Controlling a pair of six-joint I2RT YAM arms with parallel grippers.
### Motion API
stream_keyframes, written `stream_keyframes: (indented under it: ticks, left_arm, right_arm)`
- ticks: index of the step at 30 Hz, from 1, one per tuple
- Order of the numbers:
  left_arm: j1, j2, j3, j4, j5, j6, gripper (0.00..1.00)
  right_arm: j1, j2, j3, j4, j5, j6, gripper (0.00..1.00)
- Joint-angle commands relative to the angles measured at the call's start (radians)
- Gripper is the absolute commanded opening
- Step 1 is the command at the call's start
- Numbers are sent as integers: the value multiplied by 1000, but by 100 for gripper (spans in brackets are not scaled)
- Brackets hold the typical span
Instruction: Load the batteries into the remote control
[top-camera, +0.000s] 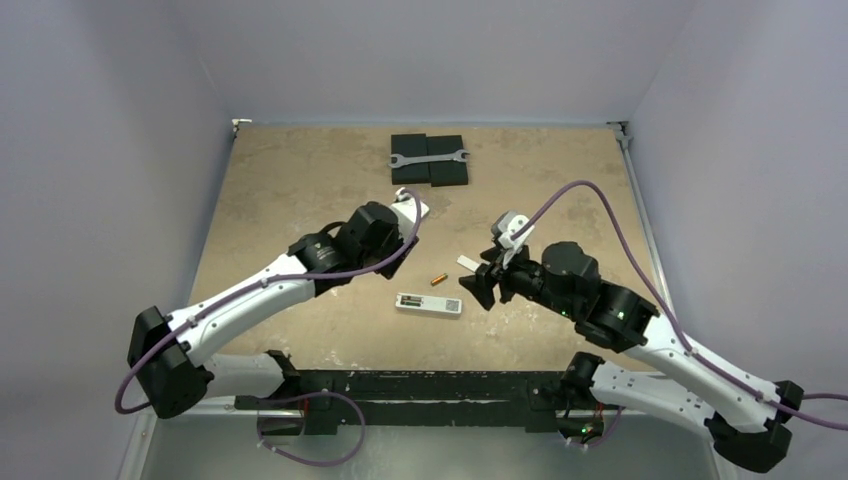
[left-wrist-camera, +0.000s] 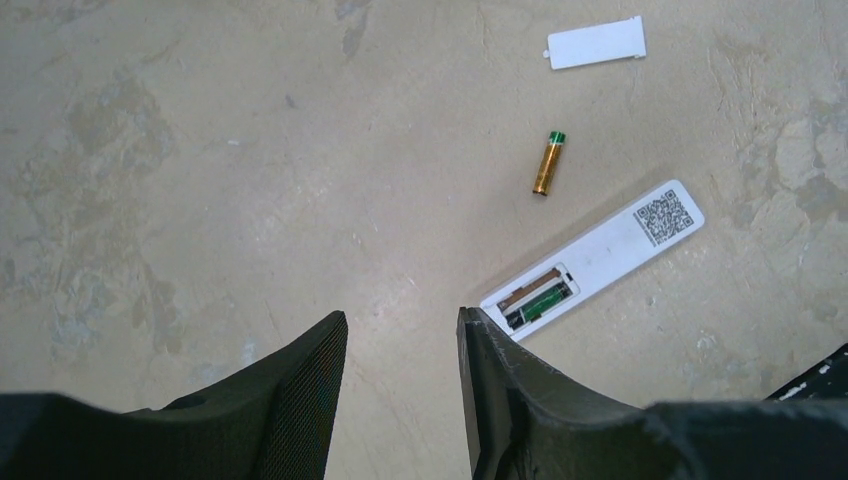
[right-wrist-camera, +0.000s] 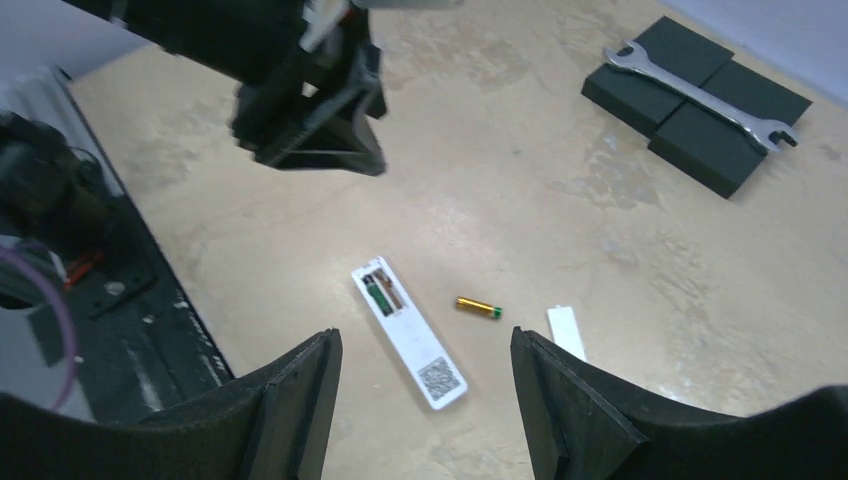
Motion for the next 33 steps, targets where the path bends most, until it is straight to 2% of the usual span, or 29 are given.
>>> stream_keyframes:
  ticks: [1, 7, 12, 19, 26, 33]
  left_arm:
    - [8, -96, -64, 32, -25, -69, 45]
    - [8, -219, -122, 41, -72, -125, 46]
    - [11, -291, -140, 38, -109, -155, 46]
    - [14, -418, -215, 76, -175, -146, 50]
    - [12, -532, -243, 80, -272, -151, 60]
    - [12, -536, -243, 66, -306, -165, 62]
  right_arm:
    - [2, 72, 19, 12, 84, -161, 70]
    - [2, 229, 28, 39, 104, -302, 69]
    - [1, 362, 77, 49, 51, -383, 69]
    - [-40, 562, 135, 55, 28, -516, 69]
    - [-106, 667, 164, 30, -42, -723, 68]
    - [-116, 765, 203, 4, -91, -882, 66]
